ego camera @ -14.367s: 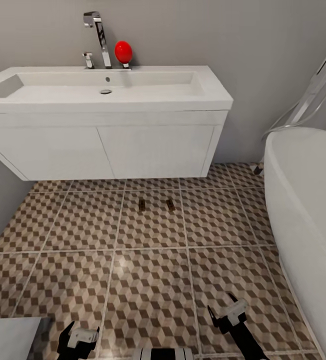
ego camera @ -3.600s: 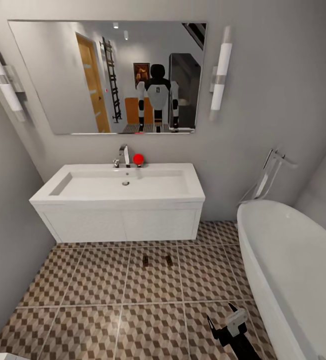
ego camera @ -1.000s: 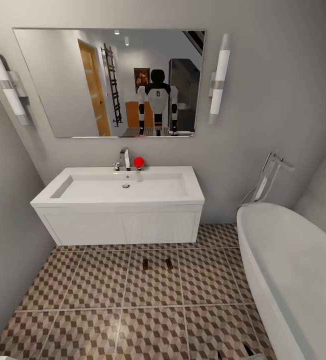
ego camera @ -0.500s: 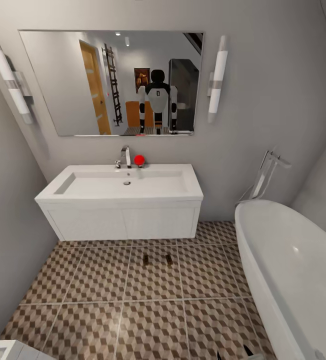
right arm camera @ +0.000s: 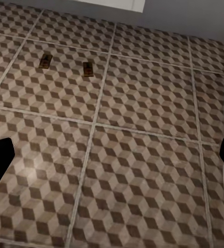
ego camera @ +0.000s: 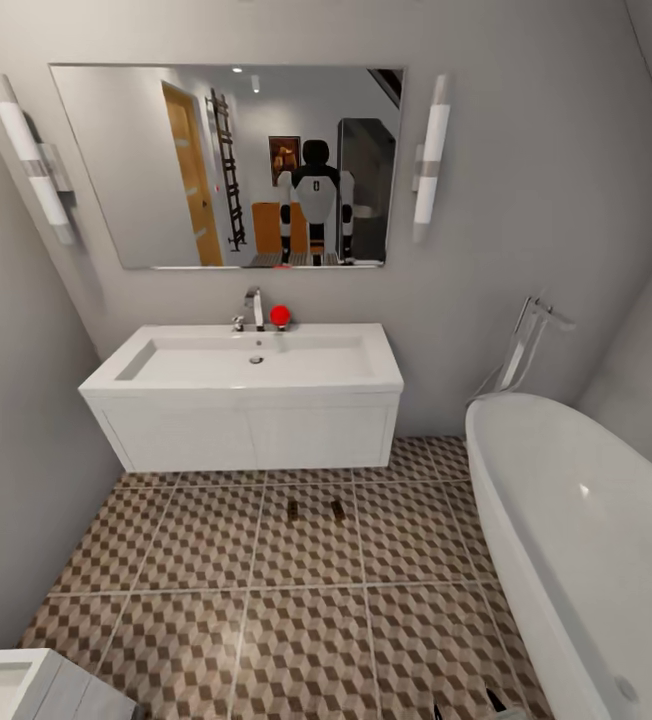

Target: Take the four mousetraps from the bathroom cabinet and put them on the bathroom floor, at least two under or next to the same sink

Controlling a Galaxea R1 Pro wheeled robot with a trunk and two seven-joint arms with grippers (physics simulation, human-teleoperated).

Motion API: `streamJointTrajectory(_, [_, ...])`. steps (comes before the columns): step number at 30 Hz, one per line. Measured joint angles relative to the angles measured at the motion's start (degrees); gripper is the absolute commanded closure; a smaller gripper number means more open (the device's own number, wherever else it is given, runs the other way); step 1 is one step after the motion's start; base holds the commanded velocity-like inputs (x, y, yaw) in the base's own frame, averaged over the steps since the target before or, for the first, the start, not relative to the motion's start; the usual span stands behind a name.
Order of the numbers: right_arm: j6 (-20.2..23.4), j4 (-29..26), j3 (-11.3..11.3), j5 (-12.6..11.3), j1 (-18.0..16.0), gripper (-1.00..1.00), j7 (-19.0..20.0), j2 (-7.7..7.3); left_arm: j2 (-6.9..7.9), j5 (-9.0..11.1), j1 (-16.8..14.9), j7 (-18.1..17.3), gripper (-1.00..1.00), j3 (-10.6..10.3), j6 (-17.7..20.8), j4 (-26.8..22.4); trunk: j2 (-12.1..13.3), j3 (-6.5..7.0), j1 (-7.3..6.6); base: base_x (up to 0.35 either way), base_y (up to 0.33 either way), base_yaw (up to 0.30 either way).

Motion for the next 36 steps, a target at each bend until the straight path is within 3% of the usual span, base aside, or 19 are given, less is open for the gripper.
streamJointTrajectory(13, [0.00,0.00,0.01,0.00,0.00,-1.00,0.01,0.00,-0.17,0.01,0.00,0.00,-1.00,0.00,0.00,0.00,0.00,0.00,0.00,-0.327,0.000,0.000])
streamJointTrajectory(18, [0.00,0.04,0.02,0.01,0.00,-1.00,0.01,0.07,-0.17,0.02,0.01,0.00,-1.00,0.01,0.00,-0.01,0.00,0.00,-0.03,-0.115,0.000,0.044])
streamJointTrajectory(36, [0.34,0.05,0.01,0.00,-0.01,-1.00,0.02,0.09,-0.17,0.03,0.04,0.00,-1.00,0.00,0.00,-0.03,0.00,0.00,-0.04,-0.004,0.000,0.268])
